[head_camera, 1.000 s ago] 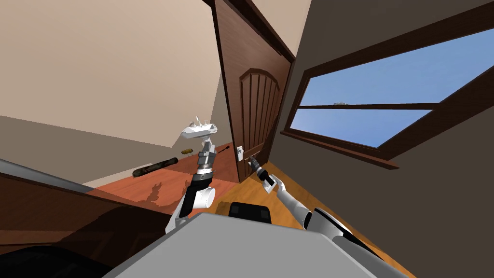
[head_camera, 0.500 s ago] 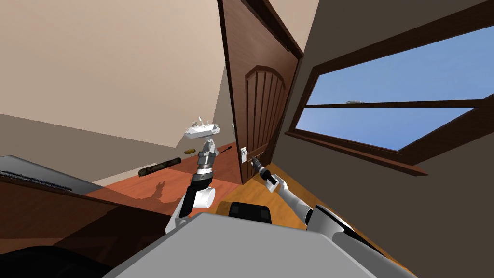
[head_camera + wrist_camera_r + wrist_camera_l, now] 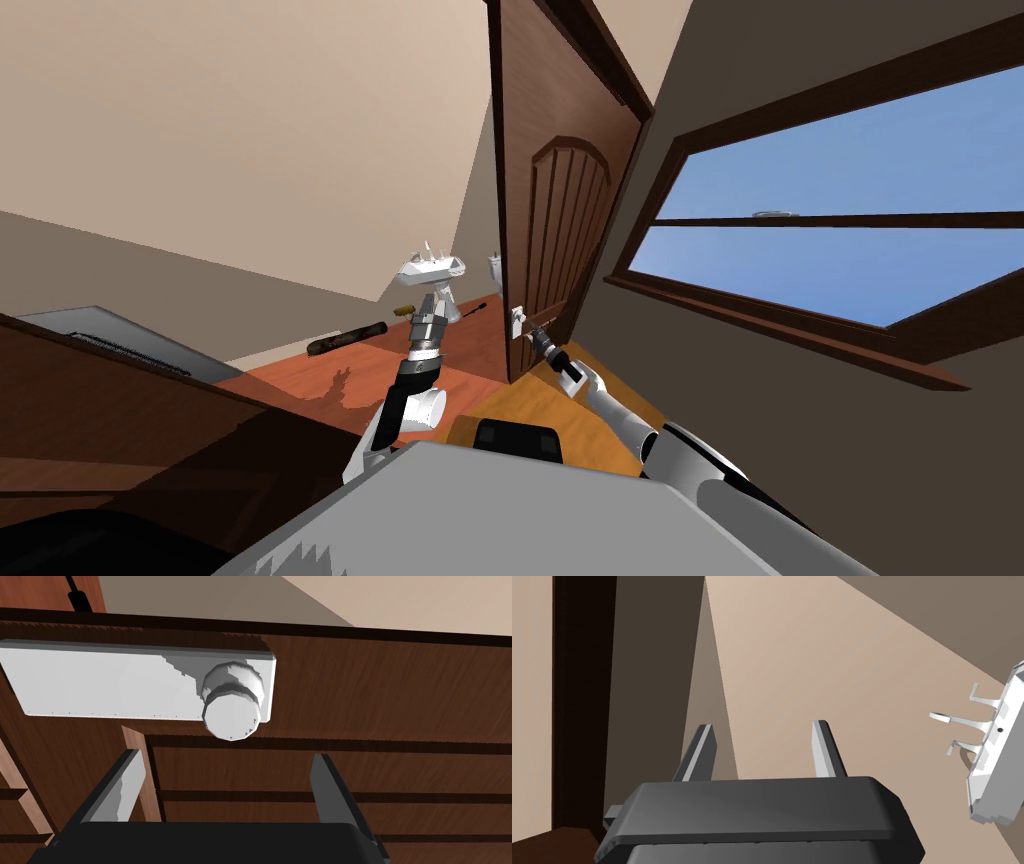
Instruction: Pull the door open
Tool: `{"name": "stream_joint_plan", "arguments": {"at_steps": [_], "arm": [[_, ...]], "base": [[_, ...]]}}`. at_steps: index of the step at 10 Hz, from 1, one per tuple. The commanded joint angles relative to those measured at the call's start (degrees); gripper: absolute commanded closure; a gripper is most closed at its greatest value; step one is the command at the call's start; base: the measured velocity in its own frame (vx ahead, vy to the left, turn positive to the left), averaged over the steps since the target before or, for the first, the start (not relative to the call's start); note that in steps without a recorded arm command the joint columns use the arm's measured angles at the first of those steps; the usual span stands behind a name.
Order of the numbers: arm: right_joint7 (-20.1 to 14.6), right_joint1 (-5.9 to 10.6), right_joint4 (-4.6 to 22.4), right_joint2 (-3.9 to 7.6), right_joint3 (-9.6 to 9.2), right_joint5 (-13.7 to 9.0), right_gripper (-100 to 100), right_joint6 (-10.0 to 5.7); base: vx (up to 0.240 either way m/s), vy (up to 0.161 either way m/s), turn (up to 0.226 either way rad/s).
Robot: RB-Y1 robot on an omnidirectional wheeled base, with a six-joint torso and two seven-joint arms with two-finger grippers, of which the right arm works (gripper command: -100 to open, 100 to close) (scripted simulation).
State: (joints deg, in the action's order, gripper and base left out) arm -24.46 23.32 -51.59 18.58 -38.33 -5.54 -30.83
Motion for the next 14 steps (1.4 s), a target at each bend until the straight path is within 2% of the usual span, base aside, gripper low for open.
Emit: {"name": "stream_joint_plan", "arguments": {"at_steps": [1, 2, 4, 5, 7, 10, 11, 12, 14], "arm": [[-0.75, 0.64, 2.11, 0.48, 0.28, -0.2, -100, -1.49], [-1.71, 0.93, 3.6, 1.86, 0.95, -0.57, -100, -2.83], [-2.65, 1.23, 5.07, 3.21, 1.61, -0.94, -100, -4.15], [-3.54, 1.5, 6.45, 4.48, 2.23, -1.28, -100, -5.38], [-3.54, 1.5, 6.45, 4.48, 2.23, -1.28, -100, -5.38], [-5.49, 2.1, 9.47, 7.26, 3.6, -2.03, -100, -8.1], [-5.03, 2.06, 9.3, 6.67, 3.31, -1.87, -100, -7.68], [-5.03, 2.06, 9.3, 6.67, 3.31, -1.87, 100, -7.68], [-5.03, 2.06, 9.3, 6.67, 3.31, -1.87, 100, -7.68]], "base": [[0.029, 0.087, 0.093], [0.043, 0.103, 0.172], [0.057, 0.129, 0.122], [0.078, 0.132, 0.197], [0.027, 0.066, 0.03], [0.068, 0.095, 0.145], [0.044, 0.047, 0.015], [-0.008, -0.006, -0.016], [-0.013, -0.016, 0.008]]}}
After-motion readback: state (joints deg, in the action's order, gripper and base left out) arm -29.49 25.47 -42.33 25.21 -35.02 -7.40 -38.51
